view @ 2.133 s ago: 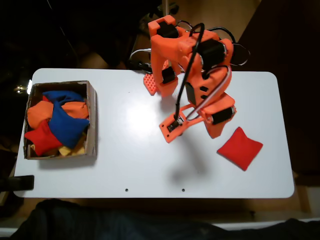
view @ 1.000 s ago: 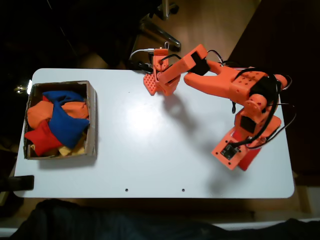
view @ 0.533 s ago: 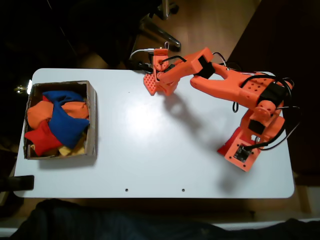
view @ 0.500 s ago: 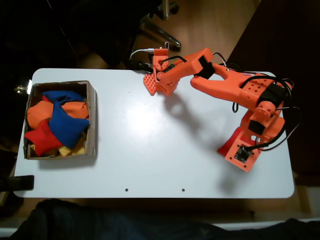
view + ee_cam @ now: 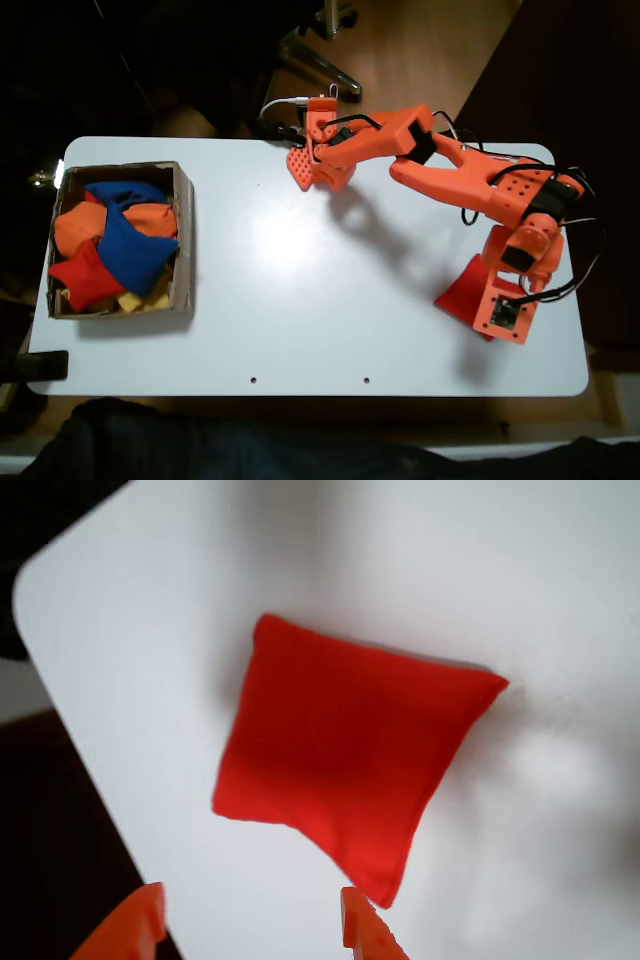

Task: Grasp a bag and put it in the box.

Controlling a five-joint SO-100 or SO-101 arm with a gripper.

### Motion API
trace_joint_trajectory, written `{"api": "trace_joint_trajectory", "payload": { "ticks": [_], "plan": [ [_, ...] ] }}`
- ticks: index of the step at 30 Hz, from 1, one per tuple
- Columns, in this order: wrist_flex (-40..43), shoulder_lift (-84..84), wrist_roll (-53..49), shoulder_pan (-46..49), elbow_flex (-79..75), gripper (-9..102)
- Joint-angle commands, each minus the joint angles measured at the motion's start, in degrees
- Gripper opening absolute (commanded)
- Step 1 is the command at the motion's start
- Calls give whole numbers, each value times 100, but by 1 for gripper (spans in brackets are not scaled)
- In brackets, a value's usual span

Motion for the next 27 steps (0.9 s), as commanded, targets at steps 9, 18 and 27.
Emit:
{"api": "trace_joint_trajectory", "payload": {
  "ticks": [9, 18, 27],
  "plan": [
    [88, -237, -185, -88, -255, 37],
    [149, -606, -141, -105, -255, 39],
    [105, -993, 141, -9, -501, 39]
  ]
}}
